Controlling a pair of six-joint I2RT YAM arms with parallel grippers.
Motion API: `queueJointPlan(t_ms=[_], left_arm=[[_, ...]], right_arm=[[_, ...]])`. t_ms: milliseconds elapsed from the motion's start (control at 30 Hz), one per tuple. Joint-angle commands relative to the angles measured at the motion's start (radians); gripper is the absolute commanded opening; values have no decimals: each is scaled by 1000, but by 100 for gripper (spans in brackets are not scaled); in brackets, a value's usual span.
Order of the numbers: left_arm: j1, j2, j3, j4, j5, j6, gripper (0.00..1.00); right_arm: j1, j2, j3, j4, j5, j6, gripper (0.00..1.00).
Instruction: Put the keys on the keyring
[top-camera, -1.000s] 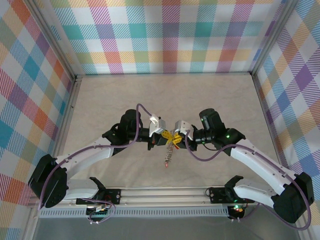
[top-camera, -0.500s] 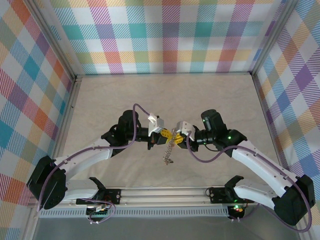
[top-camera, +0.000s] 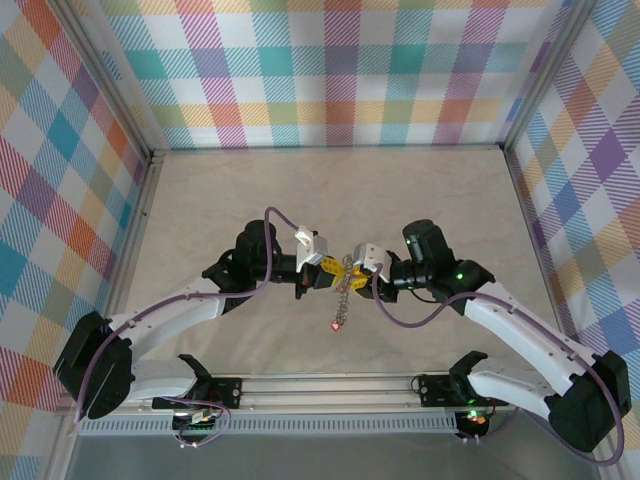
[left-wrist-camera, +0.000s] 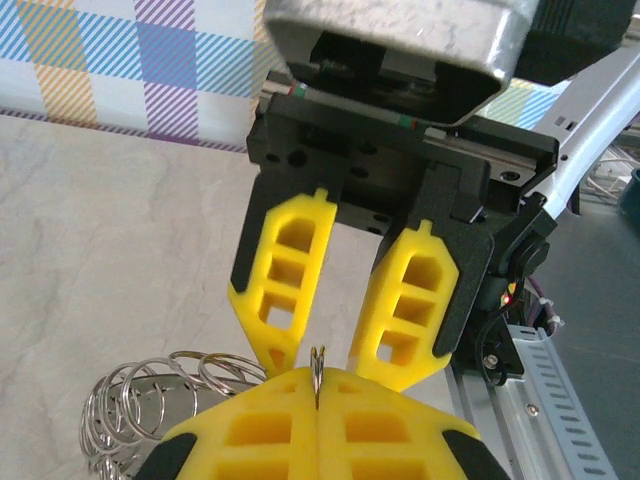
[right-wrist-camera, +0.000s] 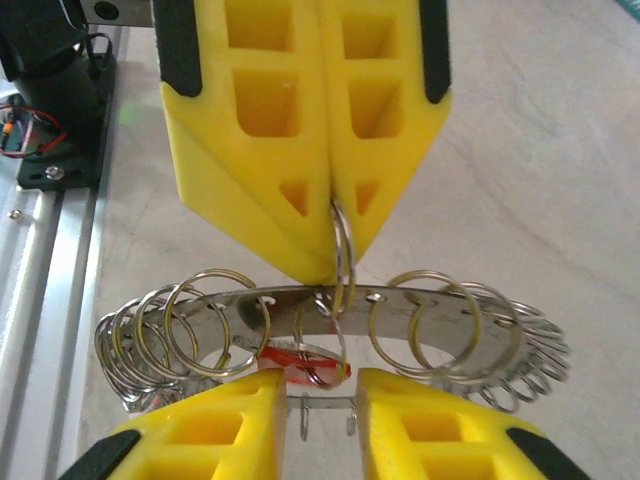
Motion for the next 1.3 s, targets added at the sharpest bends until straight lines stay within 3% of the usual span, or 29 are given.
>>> queueJointPlan(t_ms=[0,367,1033,1200,1267], left_arm=[[9,-31,-3,74,22,-3,0],[9,-22,3,68,31,1,0],[9,-13,9,71,42,3,0],[9,-10,6,72,46,1,0],[9,-9,3,77,47,0,0]], right_arm=[[-13,-42,14,-9,20,-47,27],[-18,-11,54,-15,-34,-69,26],[-18,70,72,42,-156,-39,11],[-18,72,62,89,-172,-11,11],[-18,75,60,99,-174,-5,16]])
